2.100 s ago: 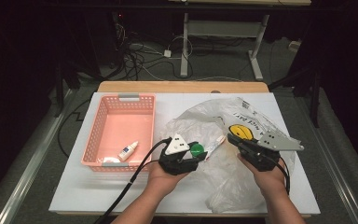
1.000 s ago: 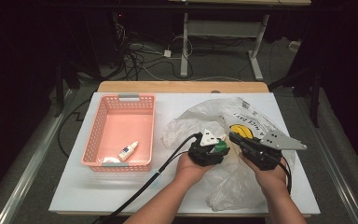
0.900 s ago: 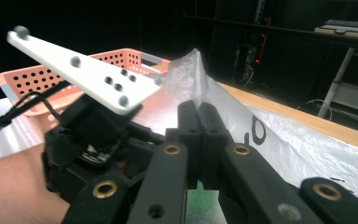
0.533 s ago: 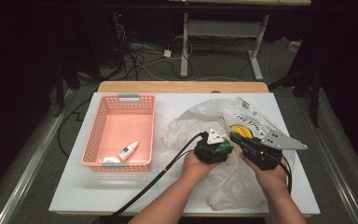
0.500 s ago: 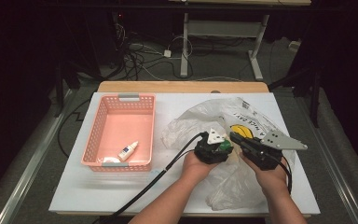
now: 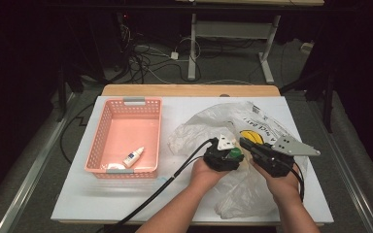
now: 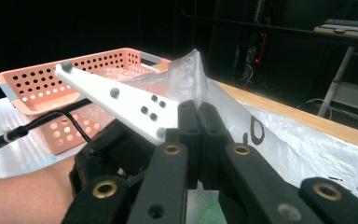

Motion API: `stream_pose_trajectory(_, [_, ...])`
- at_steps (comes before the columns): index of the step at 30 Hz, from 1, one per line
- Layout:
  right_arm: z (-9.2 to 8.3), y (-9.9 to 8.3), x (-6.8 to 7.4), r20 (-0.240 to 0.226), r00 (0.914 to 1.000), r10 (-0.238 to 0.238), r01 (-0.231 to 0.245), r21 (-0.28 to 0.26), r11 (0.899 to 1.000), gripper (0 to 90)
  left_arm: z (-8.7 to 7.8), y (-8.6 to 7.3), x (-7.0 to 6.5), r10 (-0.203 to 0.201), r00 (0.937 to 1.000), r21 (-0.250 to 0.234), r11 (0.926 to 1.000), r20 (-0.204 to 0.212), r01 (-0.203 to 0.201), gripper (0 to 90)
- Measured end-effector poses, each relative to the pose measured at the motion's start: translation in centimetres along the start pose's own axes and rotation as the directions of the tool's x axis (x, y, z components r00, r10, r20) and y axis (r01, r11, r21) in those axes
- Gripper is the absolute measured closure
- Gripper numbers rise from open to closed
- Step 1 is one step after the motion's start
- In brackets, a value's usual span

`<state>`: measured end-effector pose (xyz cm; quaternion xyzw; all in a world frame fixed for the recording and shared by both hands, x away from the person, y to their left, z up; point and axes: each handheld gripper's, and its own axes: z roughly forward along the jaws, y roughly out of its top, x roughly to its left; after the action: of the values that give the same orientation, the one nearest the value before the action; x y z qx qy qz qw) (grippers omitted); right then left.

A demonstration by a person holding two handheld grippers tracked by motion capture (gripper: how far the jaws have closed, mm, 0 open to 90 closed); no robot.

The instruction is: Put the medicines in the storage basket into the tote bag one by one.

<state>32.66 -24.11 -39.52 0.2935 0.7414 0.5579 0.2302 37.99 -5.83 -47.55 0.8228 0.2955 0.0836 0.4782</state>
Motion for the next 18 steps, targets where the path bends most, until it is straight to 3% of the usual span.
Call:
stream_pose_trajectory(12, [-0.1,0.0,0.1,-0.002,1.0000,0.001,-0.001,0.001,1.000,90.0,-2.6,-0.6,-0.8,0.010,0.9988,0.014,0.9998,0.048,-0.011,26.0])
stream_pose_trajectory(18, [-0.1,0.0,0.2,-0.007,1.0000,-0.004,0.004,0.001,1.000,90.0,-4.3,-1.3,-0.6,-0.030,0.9964,0.013,0.9995,0.080,0.029,17.9])
